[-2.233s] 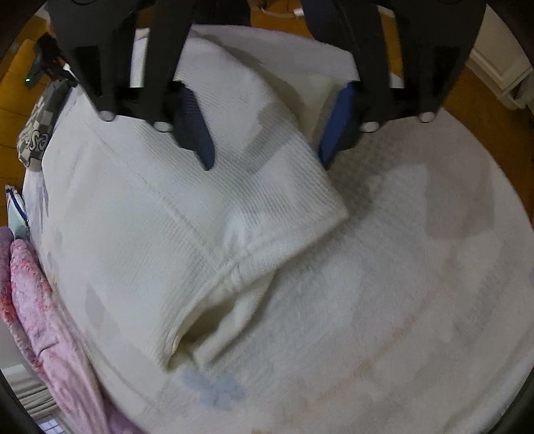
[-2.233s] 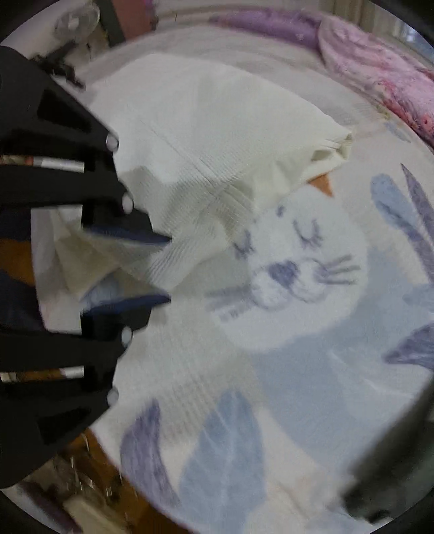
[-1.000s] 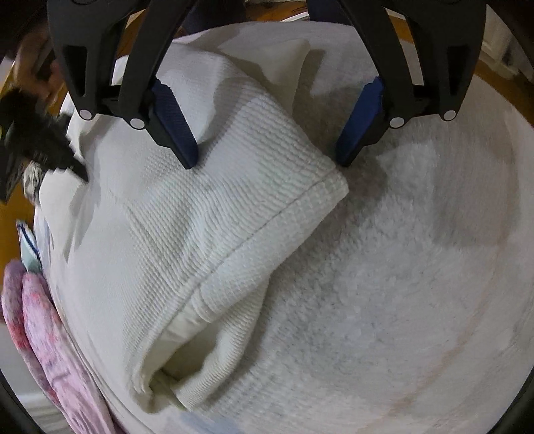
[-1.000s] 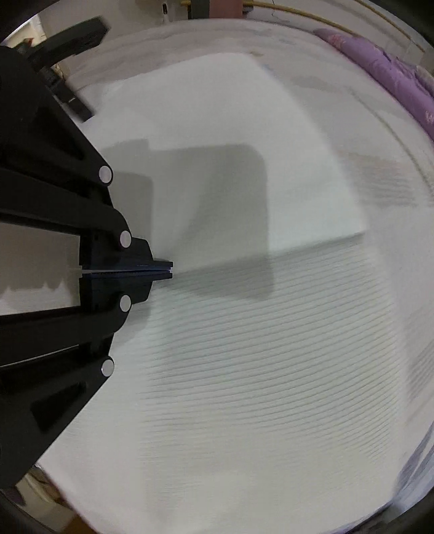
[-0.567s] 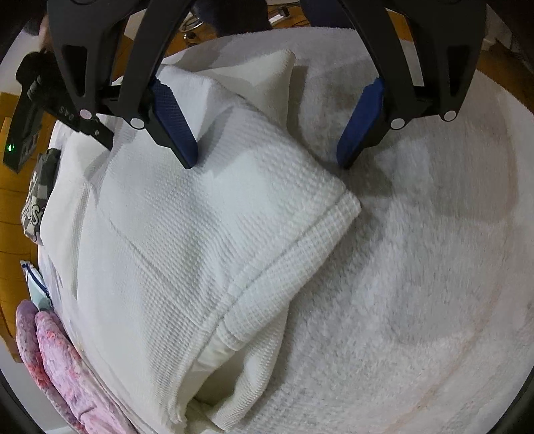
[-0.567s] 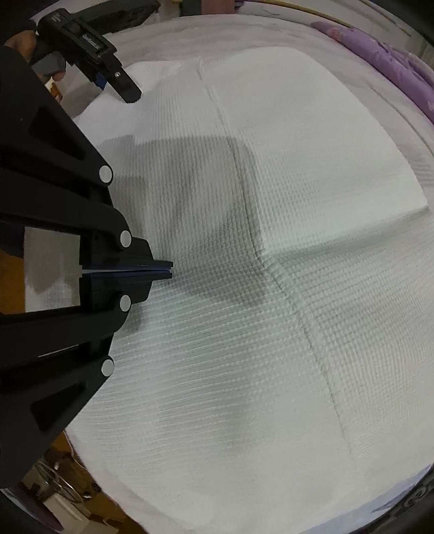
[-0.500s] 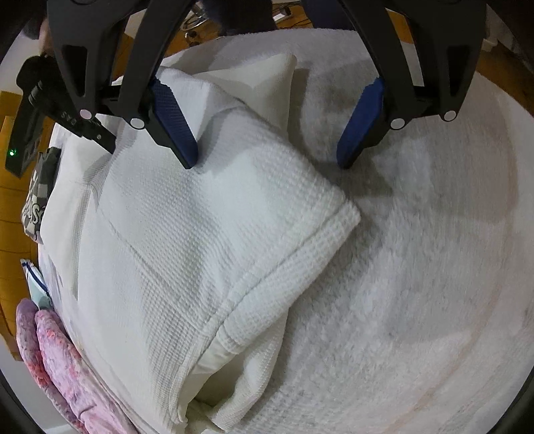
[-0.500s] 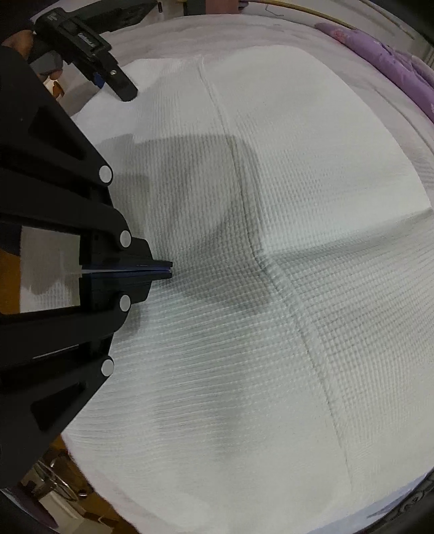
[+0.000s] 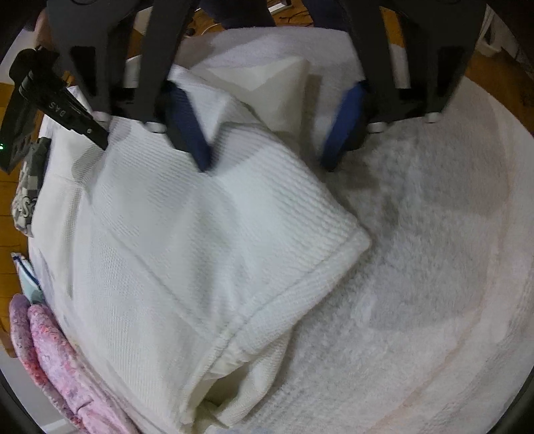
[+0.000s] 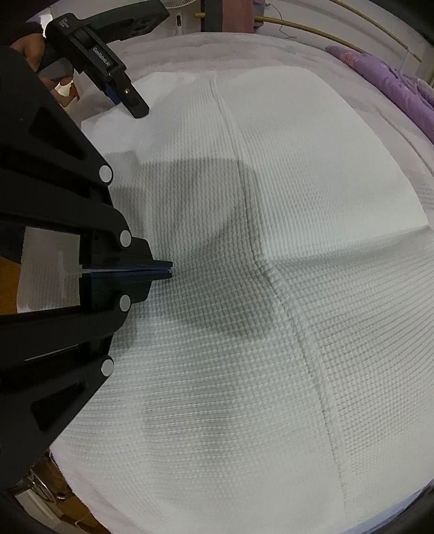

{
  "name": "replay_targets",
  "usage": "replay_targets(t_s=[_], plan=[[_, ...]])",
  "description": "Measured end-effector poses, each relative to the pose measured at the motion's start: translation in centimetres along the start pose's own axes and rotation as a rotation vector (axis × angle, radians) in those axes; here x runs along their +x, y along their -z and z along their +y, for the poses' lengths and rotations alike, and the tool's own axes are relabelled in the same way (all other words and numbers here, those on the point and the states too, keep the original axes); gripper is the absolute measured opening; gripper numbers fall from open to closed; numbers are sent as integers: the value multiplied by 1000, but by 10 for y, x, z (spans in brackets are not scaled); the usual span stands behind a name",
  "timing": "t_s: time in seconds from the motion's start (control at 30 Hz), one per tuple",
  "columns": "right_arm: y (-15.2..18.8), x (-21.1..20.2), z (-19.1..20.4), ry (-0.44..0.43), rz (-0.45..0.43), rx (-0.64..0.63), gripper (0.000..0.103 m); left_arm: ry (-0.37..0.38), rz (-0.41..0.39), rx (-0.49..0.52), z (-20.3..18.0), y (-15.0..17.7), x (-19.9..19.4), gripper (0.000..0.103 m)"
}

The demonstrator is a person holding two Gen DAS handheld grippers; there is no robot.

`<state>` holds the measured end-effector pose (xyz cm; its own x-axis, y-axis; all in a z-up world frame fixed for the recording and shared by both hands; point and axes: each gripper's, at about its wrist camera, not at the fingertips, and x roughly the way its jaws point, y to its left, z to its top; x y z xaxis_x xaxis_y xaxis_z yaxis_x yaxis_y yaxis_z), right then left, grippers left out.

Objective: Fold large clothes
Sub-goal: 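Press the folded jacket flat with the right tool while the left tool grasps the hem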

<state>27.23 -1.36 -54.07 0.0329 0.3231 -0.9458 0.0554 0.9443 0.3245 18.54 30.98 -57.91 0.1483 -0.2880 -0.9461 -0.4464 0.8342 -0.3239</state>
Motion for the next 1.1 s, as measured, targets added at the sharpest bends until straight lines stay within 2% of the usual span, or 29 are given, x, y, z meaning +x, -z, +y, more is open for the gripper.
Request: replay_targets(t_s=[0.1,0.2,0.27,0.3,0.47,0.5,0.57,0.63,0.73,0.83,1.1], plan=[[-10,1,1,-5,8,-7,2,-20,-6,29,-12,4,0,41],[-8,-6,6,-22,12,-36,9,-6,2,6,-15,1,-6,22],[-4,-14,15,-52,7,-93,12,27,7,-3,-15,-2,-17,15],[-2,-17,19,-74,6,-117,12,47,9,-7,-17,-4,-23,14],[17,-33,53,-219,3,-290,36,100,-20,15,-38,-8,-51,14],[22,-36,60,-242,0,-315,37,103,-21,17,-41,-8,-53,14],[28,-40,69,-289,-6,-363,52,127,-15,5,-46,-10,-59,14],[34,-44,77,-315,-19,-412,60,151,-11,-17,-47,-11,-62,13],[41,-48,89,-336,-29,-486,67,179,-8,-35,-46,-14,-68,13],[58,-33,115,-299,-43,-558,69,197,-13,-43,-54,-16,-72,13],[48,1,135,-249,-56,-543,72,195,-9,-48,-51,-16,-75,13]])
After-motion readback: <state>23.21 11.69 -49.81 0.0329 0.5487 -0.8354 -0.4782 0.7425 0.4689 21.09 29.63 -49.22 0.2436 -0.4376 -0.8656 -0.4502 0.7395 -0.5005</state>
